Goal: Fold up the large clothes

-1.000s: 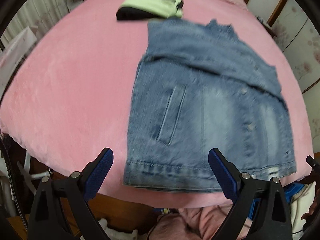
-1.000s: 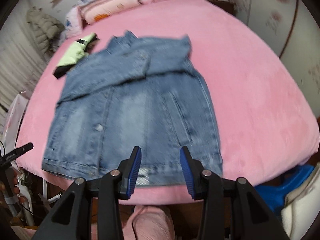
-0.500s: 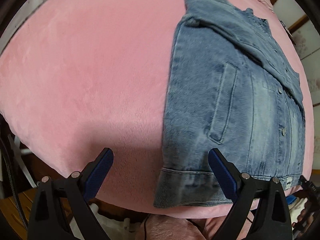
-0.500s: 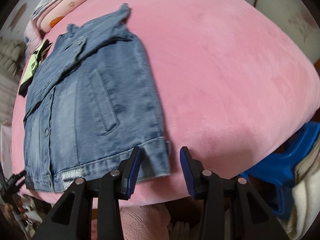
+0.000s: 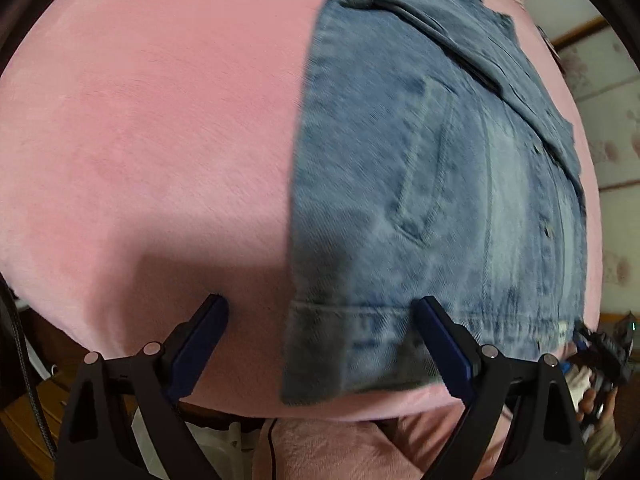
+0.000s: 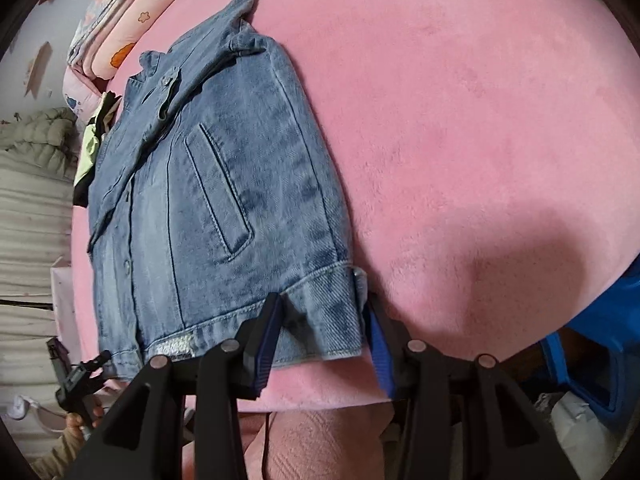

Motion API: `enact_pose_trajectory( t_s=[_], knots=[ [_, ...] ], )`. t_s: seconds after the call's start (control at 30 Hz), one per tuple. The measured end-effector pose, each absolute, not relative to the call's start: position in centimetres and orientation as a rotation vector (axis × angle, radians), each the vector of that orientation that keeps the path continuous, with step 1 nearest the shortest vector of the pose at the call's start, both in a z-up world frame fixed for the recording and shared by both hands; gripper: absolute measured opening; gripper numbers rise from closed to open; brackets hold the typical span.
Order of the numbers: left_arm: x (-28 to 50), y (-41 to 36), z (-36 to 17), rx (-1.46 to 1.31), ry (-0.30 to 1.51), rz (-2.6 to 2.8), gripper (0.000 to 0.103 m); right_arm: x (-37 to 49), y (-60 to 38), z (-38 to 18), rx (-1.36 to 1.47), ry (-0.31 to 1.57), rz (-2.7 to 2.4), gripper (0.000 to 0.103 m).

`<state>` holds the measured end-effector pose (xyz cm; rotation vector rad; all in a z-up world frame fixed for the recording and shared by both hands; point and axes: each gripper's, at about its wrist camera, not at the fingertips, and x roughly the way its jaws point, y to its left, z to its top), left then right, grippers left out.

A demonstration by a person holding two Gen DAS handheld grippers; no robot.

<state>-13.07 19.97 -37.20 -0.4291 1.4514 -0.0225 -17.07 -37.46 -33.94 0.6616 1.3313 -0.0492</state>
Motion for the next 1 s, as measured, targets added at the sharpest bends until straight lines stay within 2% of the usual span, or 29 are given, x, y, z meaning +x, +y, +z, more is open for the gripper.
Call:
enact_pose_trajectory(
  t_s=[0.07, 0.2, 0.3, 0.4, 0.43, 0.47, 0.5, 0.53, 0.6, 0.73, 1.0],
  knots=[
    [-13.4, 19.5, -36.9, -0.411, 1.449, -0.041, 0.088, -17.0, -37.6, -34.1, 0.667, 1.345, -0.028, 0.040],
    [-13.3, 19.6, -37.1, -0.461, 1.450, -0.027, 0.088, -16.7, -37.4, -34.4, 0.645, 1.370, -0.027, 0.040],
    [-13.0, 19.9, -37.5, -0.510, 1.460, 0.001, 0.093, -16.6, -37.2, -34.7, 0.646, 1.367, -0.057, 0.041],
    [-12.4, 19.3, -37.9, -0.503, 1.481, 0.038, 0.091, -16.6, -37.1, -34.8, 0.666, 1.351, -0.095, 0.040],
    [-12.2, 19.1, -37.8, -0.495, 1.484, 0.041, 0.080, -16.6, -37.0, -34.7, 0.656, 1.352, -0.104, 0.037],
    [-12.0, 18.8, -37.6, -0.494, 1.486, 0.024, 0.060, -16.6, -36.7, -34.4, 0.630, 1.356, -0.116, 0.035],
    [-11.8, 18.4, -37.2, -0.492, 1.491, 0.002, 0.049, -16.4, -36.3, -34.0, 0.604, 1.361, -0.123, 0.032],
    [-11.5, 18.0, -36.9, -0.475, 1.501, 0.008, 0.030, -16.3, -35.8, -33.5, 0.571, 1.369, -0.131, 0.028],
    [-11.0, 17.6, -36.2, -0.436, 1.516, 0.016, 0.014, -16.1, -35.0, -32.1, 0.506, 1.363, -0.133, 0.024],
    [-10.0, 16.9, -34.7, -0.413, 1.552, 0.042, 0.012, -15.7, -33.9, -29.1, 0.463, 1.332, -0.116, 0.012],
    [-9.5, 19.5, -28.7, -0.660, 1.465, 0.015, 0.010, -14.6, -32.1, -22.0, 0.435, 1.220, -0.053, 0.010]
  ],
)
